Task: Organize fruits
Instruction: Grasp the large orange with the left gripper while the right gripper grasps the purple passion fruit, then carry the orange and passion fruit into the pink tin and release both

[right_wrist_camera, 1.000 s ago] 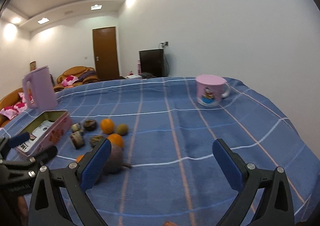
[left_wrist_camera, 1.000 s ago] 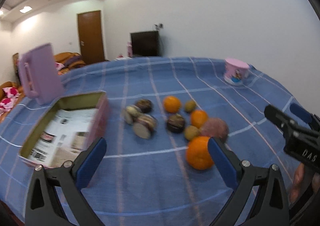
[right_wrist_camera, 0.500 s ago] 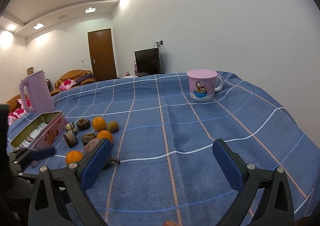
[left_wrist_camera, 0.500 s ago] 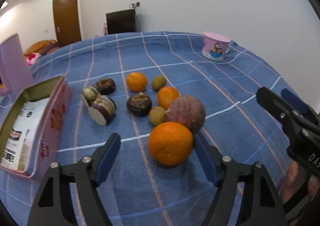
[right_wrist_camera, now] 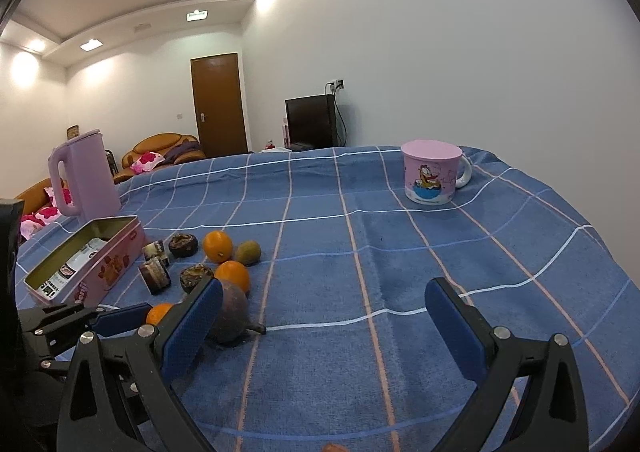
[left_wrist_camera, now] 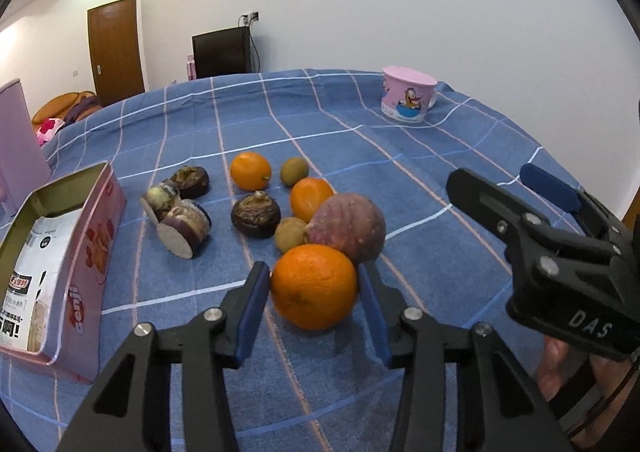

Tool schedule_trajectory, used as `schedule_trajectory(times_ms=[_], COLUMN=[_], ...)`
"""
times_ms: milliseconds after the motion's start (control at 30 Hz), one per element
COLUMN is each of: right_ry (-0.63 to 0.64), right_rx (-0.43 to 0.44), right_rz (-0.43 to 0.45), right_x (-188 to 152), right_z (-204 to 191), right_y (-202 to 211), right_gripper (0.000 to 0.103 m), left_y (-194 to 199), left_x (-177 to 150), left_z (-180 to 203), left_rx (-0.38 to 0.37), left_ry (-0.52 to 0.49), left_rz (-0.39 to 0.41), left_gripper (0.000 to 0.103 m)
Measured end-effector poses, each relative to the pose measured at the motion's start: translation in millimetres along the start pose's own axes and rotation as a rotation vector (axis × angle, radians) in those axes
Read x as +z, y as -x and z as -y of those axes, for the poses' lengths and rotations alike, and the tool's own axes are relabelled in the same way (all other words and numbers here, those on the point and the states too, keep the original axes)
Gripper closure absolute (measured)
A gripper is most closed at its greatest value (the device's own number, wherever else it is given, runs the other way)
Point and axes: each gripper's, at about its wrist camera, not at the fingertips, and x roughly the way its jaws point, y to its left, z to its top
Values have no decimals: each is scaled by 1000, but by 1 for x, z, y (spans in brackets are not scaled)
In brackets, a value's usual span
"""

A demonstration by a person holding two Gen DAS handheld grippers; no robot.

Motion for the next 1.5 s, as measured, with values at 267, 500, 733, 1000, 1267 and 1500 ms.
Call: schedule_trajectory(times_ms=[267, 500, 733, 1000, 1267, 1500], right_ry=[20, 62, 143, 153, 137, 115], right_rx=[26, 134, 201, 223, 258, 282], right_rz=[-7, -107, -225, -347, -304, -237], right_x=[5, 11, 2, -6, -5, -3], right_z=[-8, -34, -63, -68, -65, -61], right_y=[-6, -33, -53, -71, -63, -53], right_gripper=[1, 19, 20, 51, 53, 53], left_y=[19, 23, 25, 27, 31, 34], left_x=[0, 2, 0, -1, -1, -1], left_z=[-32, -66, -66, -64, -62, -54], left_rx=[48, 101, 122, 137, 160, 192], left_ry=[74, 144, 142, 140, 136, 101], left_rz=[69, 84, 105, 120, 144, 172], left_gripper=[57, 57, 57, 57, 57, 57])
